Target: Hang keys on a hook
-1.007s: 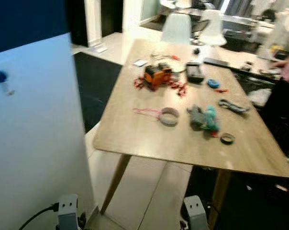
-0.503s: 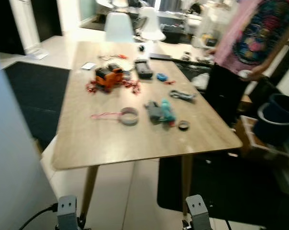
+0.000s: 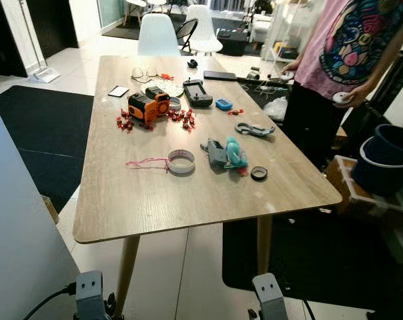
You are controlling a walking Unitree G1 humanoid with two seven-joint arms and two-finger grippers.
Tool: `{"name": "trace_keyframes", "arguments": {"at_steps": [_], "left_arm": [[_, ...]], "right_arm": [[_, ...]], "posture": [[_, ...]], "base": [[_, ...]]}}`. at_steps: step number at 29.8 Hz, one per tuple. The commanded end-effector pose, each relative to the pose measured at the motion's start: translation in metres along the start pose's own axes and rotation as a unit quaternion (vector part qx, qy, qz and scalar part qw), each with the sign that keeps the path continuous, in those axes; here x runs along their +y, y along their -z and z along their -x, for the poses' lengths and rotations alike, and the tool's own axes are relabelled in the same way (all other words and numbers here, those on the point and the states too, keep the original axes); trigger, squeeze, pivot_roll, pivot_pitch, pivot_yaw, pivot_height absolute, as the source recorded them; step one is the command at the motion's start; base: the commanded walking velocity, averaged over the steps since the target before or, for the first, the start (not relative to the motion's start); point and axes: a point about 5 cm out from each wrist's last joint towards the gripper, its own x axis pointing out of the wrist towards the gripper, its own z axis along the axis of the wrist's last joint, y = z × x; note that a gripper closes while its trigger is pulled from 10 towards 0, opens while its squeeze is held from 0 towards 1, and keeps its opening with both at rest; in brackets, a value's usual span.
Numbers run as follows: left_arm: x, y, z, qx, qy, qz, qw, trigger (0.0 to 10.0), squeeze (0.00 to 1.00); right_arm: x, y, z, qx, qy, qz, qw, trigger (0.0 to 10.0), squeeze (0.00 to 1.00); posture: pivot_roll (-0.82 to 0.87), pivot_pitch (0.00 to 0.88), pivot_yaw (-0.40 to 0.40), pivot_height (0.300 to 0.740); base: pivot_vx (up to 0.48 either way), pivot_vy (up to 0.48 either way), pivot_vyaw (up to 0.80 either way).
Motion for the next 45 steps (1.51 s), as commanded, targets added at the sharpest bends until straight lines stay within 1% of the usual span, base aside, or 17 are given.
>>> {"name": "trace_keyframes", "arguments": {"at_steps": [1, 7, 11, 19, 28, 45], "left_arm": [[0.001, 0.002, 0.001, 0.004, -0.004, 0.003, 1.0, 10.0, 0.0], [0.001, 0.0, 0.0, 0.003, -0.004, 0.004, 1.0, 10.0, 0.0], [0.0, 0.0, -0.001, 0.002, -0.004, 0.005, 1.0, 10.0, 0.0], [-0.001, -0.002, -0.002, 0.0, -0.006, 0.004, 1.0, 10.0, 0.0], [0.0, -0.004, -0.002, -0.002, -0.008, 0.002, 1.0, 10.0, 0.0], [-0.002, -0.008, -0.004, -0.009, -0.003, -0.005, 1.0, 10.0, 0.0]], "right_arm": [[-0.001, 0.004, 0.001, 0.01, 0.004, 0.001, 1.0, 10.0, 0.0], [0.005, 0.001, 0.0, 0.0, 0.001, 0.002, 1.0, 10.0, 0.0], [0.004, 0.002, 0.001, -0.003, 0.0, 0.002, 1.0, 10.0, 0.0], [-0.004, 0.002, 0.002, -0.006, 0.0, 0.002, 1.0, 10.0, 0.0], [-0.007, -0.002, 0.001, -0.006, 0.002, 0.003, 1.0, 10.0, 0.0], [-0.003, -0.004, 0.0, -0.009, 0.002, 0.006, 1.0, 10.0, 0.0]], "posture": [[0.07, 0.036, -0.051, 0.74], [0.06, 0.039, -0.05, 0.74], [0.06, 0.039, -0.052, 0.74], [0.07, 0.042, -0.055, 0.74], [0.07, 0.042, -0.053, 0.74], [0.07, 0.041, -0.053, 0.74]], "base": [[0.0, -0.364, 0.0], [0.0, -0.414, 0.0], [0.0, -0.42, 0.0], [0.0, -0.416, 0.0], [0.0, 0.0, 0.0], [0.0, 0.0, 0.0]]}}
